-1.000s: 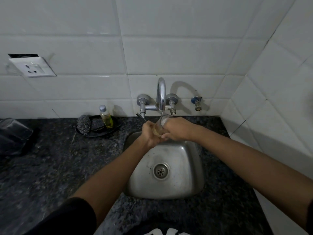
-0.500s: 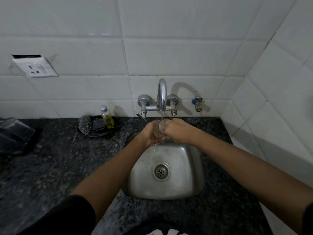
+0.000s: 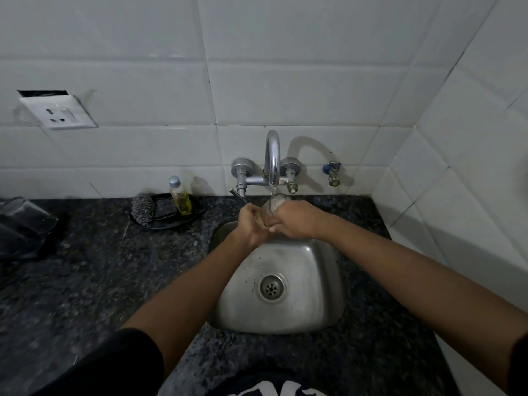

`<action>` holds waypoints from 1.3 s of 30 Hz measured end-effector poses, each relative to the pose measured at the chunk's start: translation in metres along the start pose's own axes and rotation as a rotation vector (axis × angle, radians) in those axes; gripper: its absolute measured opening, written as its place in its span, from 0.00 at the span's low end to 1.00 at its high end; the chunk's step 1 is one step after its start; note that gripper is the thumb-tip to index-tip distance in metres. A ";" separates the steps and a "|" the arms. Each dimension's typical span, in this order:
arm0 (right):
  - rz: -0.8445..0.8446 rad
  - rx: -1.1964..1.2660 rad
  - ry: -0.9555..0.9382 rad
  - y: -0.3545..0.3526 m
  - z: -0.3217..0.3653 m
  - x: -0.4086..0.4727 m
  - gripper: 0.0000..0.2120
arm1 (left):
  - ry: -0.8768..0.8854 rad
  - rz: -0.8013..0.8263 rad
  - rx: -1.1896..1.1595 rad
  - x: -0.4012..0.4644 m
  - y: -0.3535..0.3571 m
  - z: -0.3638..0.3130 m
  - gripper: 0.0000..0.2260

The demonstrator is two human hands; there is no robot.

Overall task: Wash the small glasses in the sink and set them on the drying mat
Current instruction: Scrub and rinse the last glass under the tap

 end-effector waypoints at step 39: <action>0.015 -0.026 0.000 0.016 0.002 0.008 0.13 | -0.042 -0.019 0.012 0.010 -0.011 -0.001 0.21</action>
Point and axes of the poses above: each hand's wrist, its own x-axis towards the middle knuckle, its own y-axis out of the palm, z = x × y, the point moved 9 cm from there along x, towards the middle knuckle, and after that the axes turned 11 degrees about -y, right-handed, at the moved point
